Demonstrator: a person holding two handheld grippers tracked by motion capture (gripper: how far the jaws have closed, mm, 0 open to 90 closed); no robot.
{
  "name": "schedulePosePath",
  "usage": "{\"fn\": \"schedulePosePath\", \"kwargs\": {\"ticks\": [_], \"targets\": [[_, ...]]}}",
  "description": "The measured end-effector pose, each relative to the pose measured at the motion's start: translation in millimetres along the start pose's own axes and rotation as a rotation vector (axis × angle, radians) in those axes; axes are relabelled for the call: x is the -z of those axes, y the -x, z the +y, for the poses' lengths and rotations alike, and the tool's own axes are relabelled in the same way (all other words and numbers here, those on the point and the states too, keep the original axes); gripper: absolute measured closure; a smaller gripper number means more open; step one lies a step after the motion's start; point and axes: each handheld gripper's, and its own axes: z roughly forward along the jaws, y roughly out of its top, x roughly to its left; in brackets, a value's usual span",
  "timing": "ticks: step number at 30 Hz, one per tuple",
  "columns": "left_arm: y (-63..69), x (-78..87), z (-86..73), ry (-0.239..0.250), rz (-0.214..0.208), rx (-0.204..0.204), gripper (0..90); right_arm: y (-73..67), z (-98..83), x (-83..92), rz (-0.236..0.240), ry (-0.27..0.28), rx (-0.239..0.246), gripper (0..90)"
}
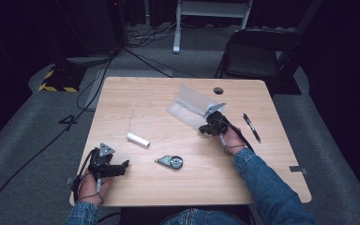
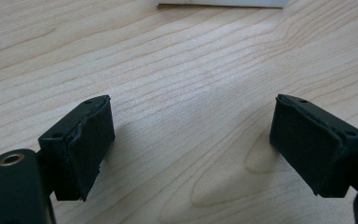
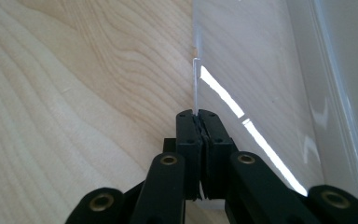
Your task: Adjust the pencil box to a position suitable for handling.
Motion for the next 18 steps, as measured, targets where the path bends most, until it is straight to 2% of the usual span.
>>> {"fn": "schedulePosePath", "kwargs": {"ticks": [18], "targets": [[0.0,0.0,0.0,0.0,0.0,-0.001,14.1,-24.1,-27.0,21.2,0.068,-0.014,0.041,86.5]]}}
